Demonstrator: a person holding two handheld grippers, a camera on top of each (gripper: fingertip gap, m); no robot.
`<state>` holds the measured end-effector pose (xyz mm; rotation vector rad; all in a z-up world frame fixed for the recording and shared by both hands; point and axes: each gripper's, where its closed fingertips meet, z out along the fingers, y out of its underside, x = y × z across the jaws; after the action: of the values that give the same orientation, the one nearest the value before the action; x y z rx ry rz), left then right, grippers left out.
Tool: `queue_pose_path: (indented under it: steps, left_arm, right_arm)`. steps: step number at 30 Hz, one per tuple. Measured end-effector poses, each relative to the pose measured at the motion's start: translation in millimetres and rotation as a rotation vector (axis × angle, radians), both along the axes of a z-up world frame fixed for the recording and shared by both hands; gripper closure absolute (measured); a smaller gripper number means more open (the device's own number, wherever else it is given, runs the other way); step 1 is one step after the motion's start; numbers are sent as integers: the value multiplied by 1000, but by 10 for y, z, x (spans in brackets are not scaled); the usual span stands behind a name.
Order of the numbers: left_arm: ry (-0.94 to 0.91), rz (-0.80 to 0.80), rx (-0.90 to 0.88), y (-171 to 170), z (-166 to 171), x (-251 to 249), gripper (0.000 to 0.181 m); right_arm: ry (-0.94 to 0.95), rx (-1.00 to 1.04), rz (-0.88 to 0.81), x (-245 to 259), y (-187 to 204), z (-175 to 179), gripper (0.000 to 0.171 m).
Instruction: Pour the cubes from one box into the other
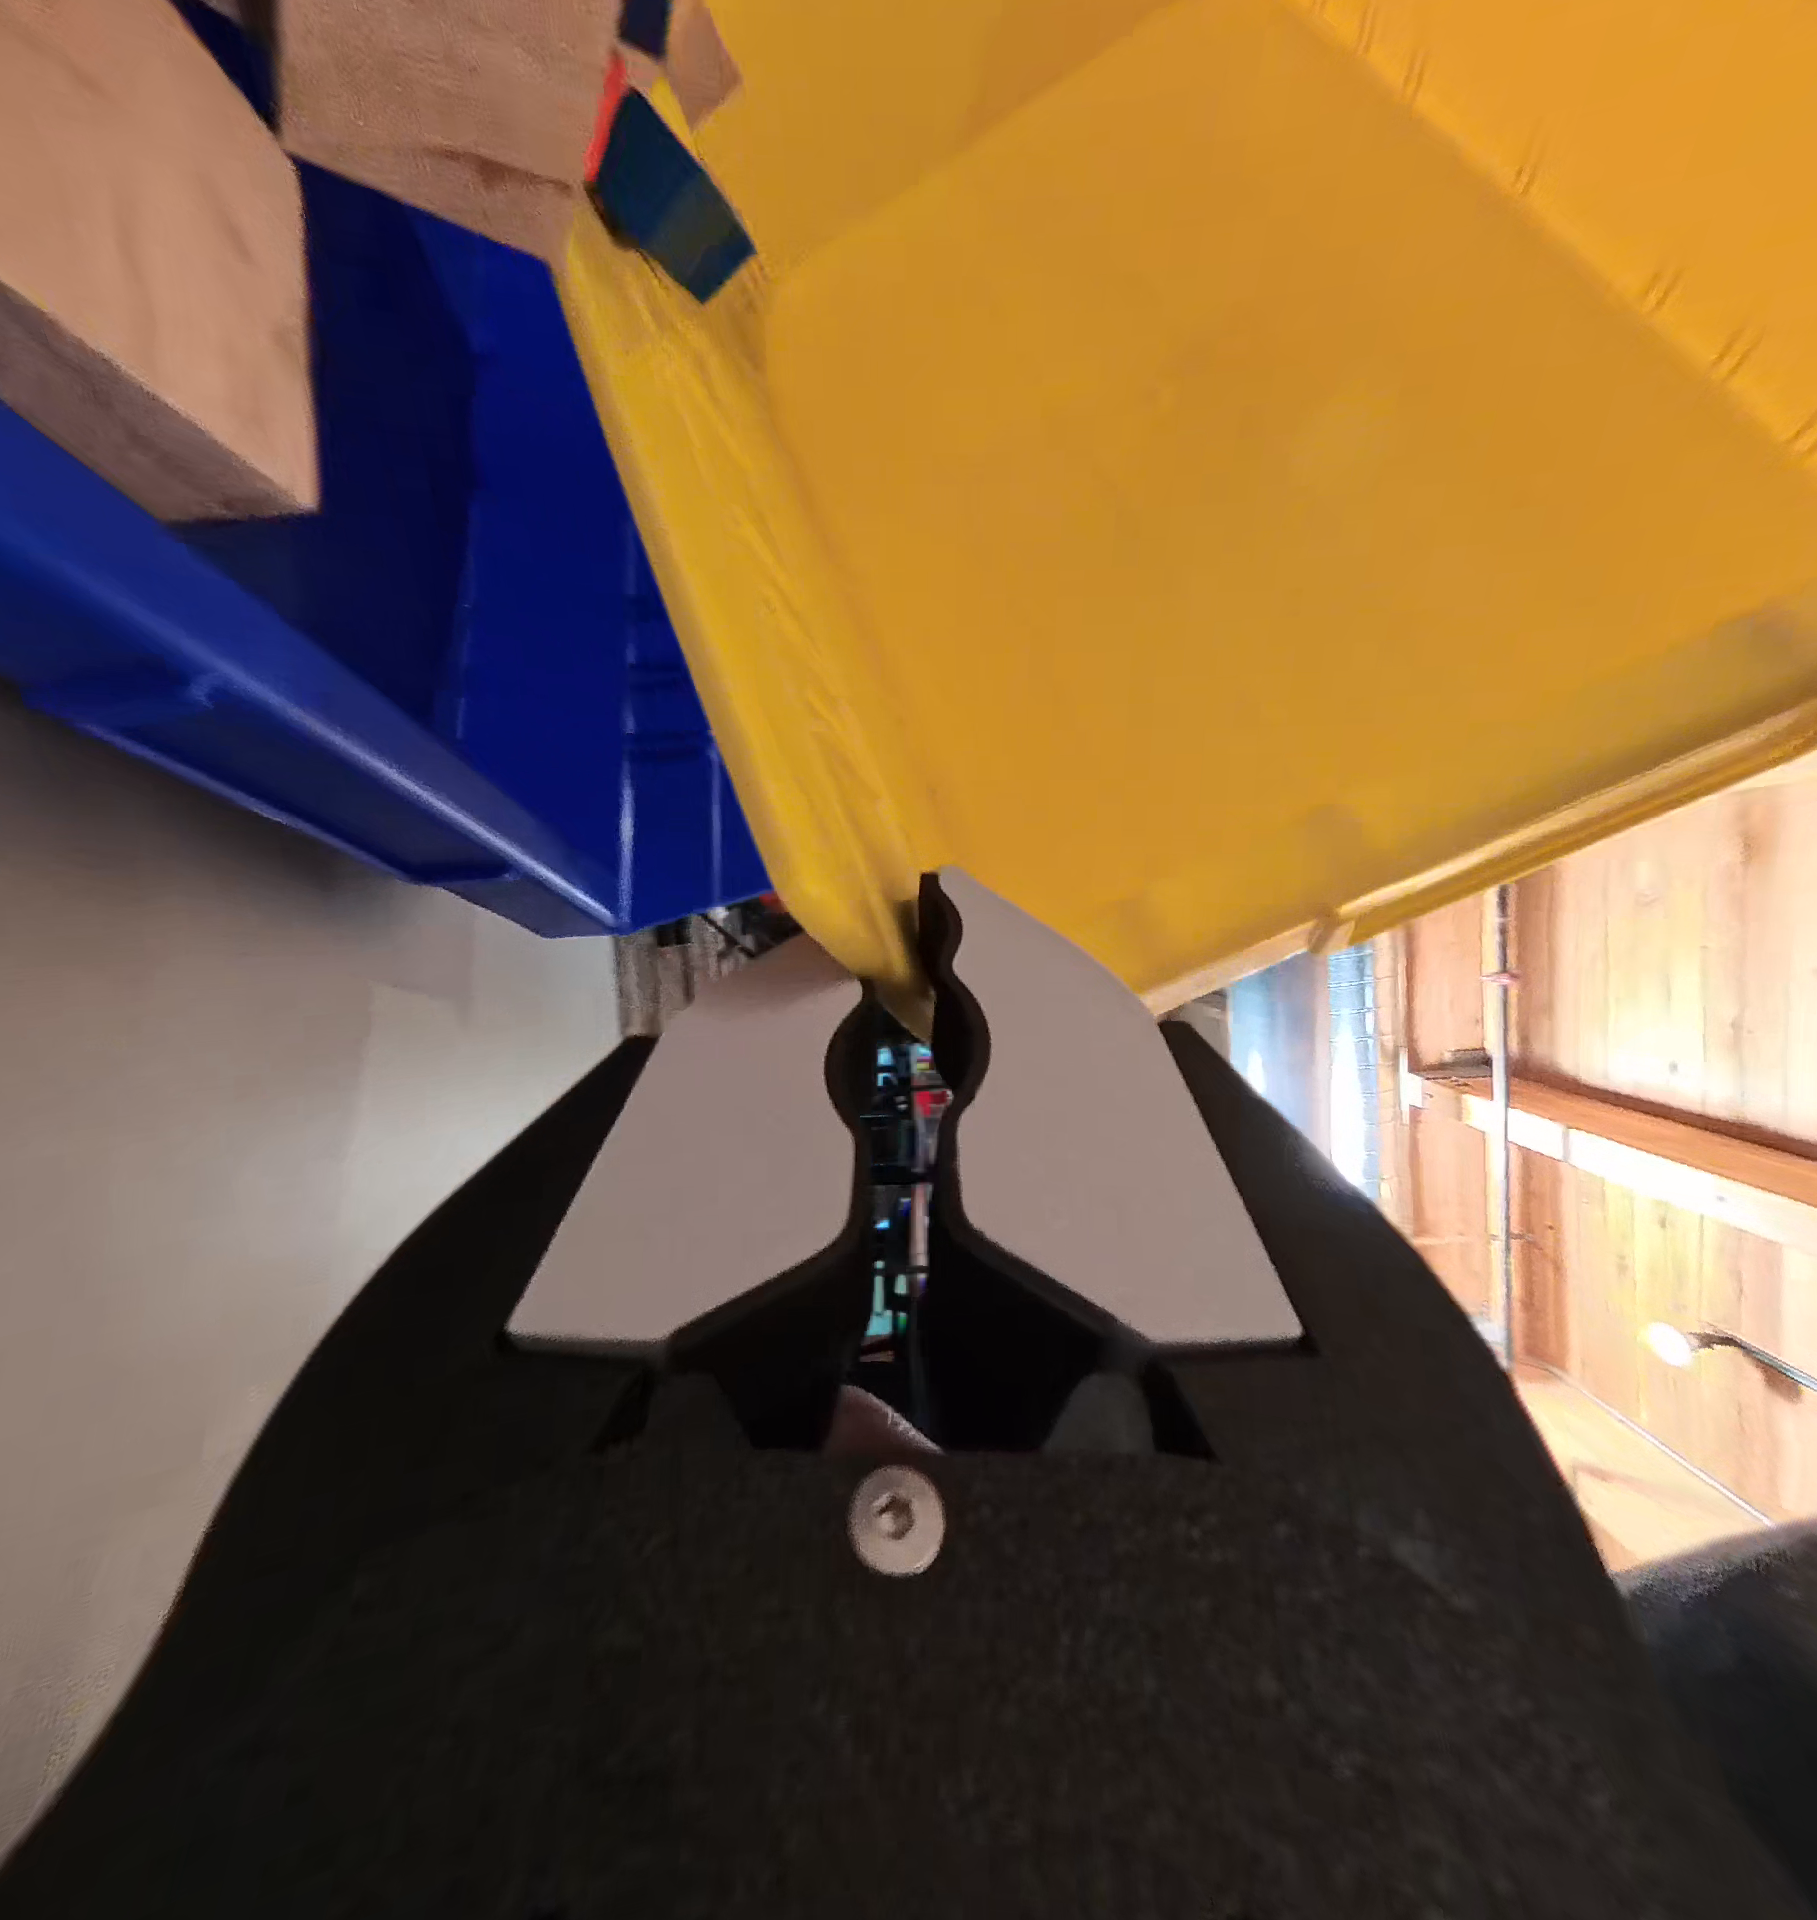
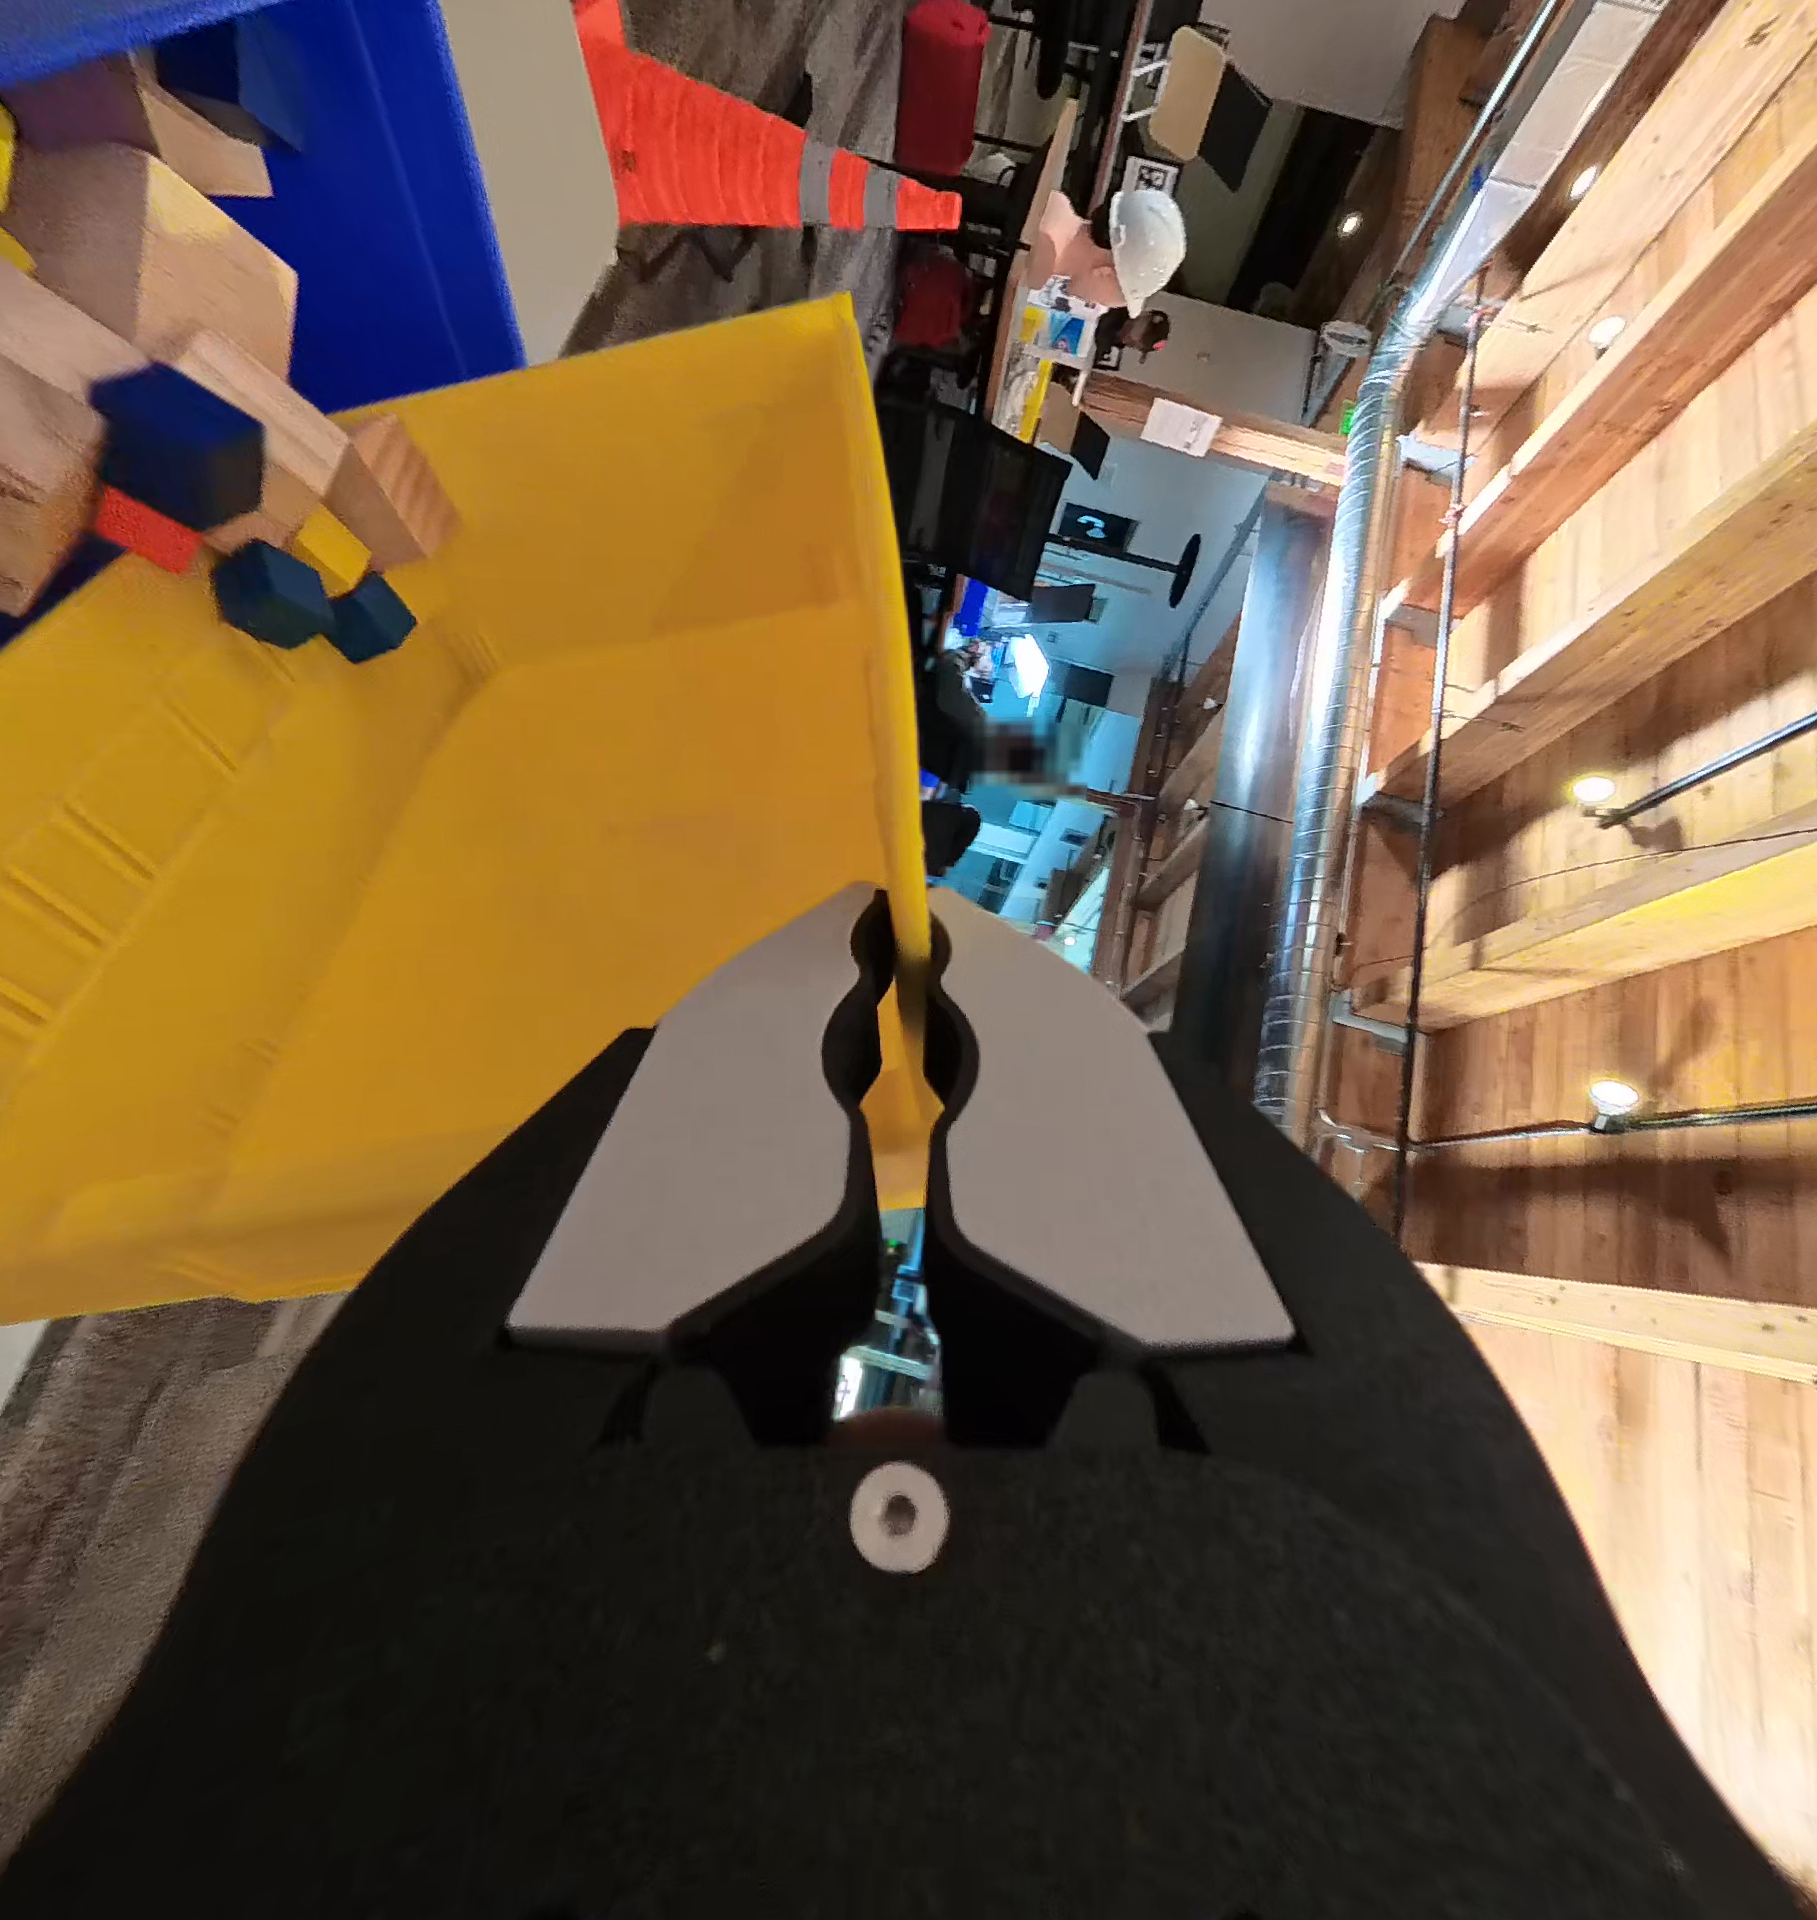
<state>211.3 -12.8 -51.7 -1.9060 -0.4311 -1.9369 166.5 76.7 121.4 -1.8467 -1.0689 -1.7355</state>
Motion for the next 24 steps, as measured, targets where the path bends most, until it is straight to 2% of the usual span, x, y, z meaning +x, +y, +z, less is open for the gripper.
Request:
queue_pose_path:
  steps: [6, 9, 16, 20, 24]
  left_arm:
    - [-118, -66, 21, -160, 339, 154, 177]
    - [-146, -90, 42, -261, 517, 227, 176]
    - [-104, -111, 80, -362, 535, 259, 176]
    - [76, -46, 216, -246, 501, -132, 177]
    - [373, 166, 482, 213, 635, -1140, 178]
  right_arm:
    - [-107, 30, -25, -35, -156, 279, 169]
    - [-98, 69, -35, 6, -235, 438, 168]
    - [-66, 94, -58, 156, -415, 535, 168]
    - [184, 318, 3, 105, -711, 704, 168]
    - [607, 699, 162, -221, -1006, 785, 168]
